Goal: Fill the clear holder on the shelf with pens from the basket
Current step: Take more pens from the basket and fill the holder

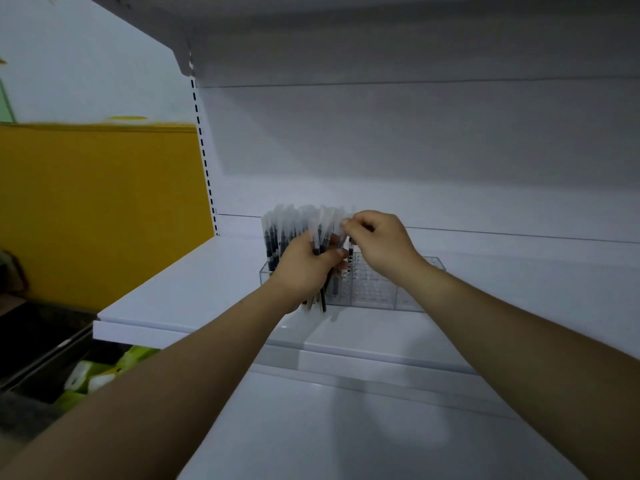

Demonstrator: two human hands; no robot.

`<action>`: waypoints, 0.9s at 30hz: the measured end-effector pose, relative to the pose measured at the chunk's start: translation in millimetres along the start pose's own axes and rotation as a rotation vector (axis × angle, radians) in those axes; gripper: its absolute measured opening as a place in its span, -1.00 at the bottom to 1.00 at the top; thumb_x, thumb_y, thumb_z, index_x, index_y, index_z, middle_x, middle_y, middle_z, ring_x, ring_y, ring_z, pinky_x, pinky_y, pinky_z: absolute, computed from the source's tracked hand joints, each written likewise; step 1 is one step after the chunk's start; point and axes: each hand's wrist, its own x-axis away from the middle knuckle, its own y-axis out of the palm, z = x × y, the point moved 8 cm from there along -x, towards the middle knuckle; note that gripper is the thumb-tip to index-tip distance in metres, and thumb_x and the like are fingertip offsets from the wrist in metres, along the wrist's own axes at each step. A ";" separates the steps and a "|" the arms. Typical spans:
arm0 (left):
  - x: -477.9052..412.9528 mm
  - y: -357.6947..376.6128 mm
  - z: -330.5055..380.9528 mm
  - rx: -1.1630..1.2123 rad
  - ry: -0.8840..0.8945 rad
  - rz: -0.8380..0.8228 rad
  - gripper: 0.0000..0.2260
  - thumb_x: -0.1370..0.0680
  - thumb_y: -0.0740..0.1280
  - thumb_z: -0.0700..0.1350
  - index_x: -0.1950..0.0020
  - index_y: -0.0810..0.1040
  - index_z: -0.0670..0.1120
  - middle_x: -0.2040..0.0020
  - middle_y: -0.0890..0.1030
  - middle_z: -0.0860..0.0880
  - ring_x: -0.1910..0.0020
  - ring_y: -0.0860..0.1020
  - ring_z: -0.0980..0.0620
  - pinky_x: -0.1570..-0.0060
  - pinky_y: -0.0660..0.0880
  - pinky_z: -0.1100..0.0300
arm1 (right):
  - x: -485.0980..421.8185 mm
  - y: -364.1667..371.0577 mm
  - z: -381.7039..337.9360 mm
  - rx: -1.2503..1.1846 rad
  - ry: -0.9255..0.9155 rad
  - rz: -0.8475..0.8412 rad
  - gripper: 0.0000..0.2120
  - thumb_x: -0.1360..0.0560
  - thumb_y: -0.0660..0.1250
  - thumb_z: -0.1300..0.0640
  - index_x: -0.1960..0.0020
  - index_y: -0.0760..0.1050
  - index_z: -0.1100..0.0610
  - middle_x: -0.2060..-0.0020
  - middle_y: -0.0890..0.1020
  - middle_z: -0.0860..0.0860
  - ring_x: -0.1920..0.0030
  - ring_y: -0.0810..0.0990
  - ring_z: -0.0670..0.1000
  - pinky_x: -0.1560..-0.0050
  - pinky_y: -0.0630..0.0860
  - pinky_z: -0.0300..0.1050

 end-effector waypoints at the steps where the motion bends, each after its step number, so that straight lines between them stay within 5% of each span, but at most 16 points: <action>1: -0.2 -1.4 -2.0 -0.019 -0.007 0.010 -0.91 -0.59 0.28 -0.22 0.03 0.56 -0.07 0.07 0.65 -0.18 0.06 0.64 -0.12 -0.03 0.60 0.00 | -2.3 -3.1 2.3 -0.012 0.017 0.025 -0.69 -0.56 0.24 0.00 0.18 0.52 0.23 0.18 0.62 0.20 0.14 0.60 0.17 0.05 0.55 0.06; 6: -0.9 -9.5 -20.4 0.014 -0.124 0.020 -0.91 -0.60 0.25 -0.24 -0.06 0.52 -0.14 0.05 0.65 -0.09 0.08 0.65 0.00 0.03 0.60 0.10 | -17.6 -33.7 4.9 -0.215 0.056 0.222 -0.84 -0.64 0.11 0.08 -0.01 0.42 0.12 0.17 0.59 0.05 0.15 0.62 0.09 0.17 0.60 -0.08; 10: 0.2 -11.5 -21.0 0.014 -0.126 0.018 -0.89 -0.59 0.23 -0.27 -0.06 0.52 -0.15 0.10 0.65 -0.08 0.16 0.63 0.03 0.10 0.59 0.16 | -24.6 -31.1 11.2 -0.130 0.029 0.219 -0.80 -0.65 0.07 0.08 -0.19 0.40 0.09 0.06 0.57 0.04 0.03 0.61 0.09 -0.07 0.59 0.09; 14: 0.8 -12.7 -18.7 -0.009 -0.113 0.006 -0.88 -0.59 0.23 -0.28 -0.01 0.53 -0.11 0.10 0.65 -0.06 0.18 0.62 0.10 0.21 0.51 0.33 | -26.0 -17.9 13.5 -0.079 0.014 0.179 -0.77 -0.66 0.07 0.08 -0.23 0.41 0.10 0.08 0.56 0.03 0.01 0.60 0.16 -0.09 0.56 0.17; 17: 1.3 -16.0 -19.1 -0.024 -0.104 0.003 -0.86 -0.58 0.23 -0.29 0.02 0.55 -0.09 0.10 0.65 -0.06 0.14 0.63 0.08 0.11 0.53 0.29 | -29.3 -12.9 11.7 -0.035 -0.002 0.155 -0.75 -0.66 0.06 0.10 -0.25 0.41 0.12 0.07 0.55 0.03 0.02 0.56 0.08 -0.08 0.55 0.04; 21: 0.7 -20.3 -18.0 -0.034 -0.089 0.010 -0.83 -0.57 0.23 -0.31 0.06 0.55 -0.08 0.14 0.65 -0.05 0.07 0.62 0.00 -0.06 0.52 0.16 | -33.1 -2.6 16.7 0.078 -0.032 0.098 -0.75 -0.66 0.06 0.11 -0.24 0.43 0.13 0.12 0.54 0.06 0.26 0.45 -0.01 0.19 0.41 -0.14; 27: 2.1 -19.9 -16.9 -0.037 -0.089 -0.011 -0.85 -0.59 0.20 -0.31 -0.03 0.53 -0.14 0.09 0.64 -0.09 0.14 0.61 0.06 0.31 0.48 0.42 | -37.5 7.7 27.7 0.179 0.030 0.090 -0.77 -0.66 0.07 0.09 -0.18 0.40 0.18 0.20 0.54 0.08 0.27 0.48 0.08 0.18 0.49 -0.01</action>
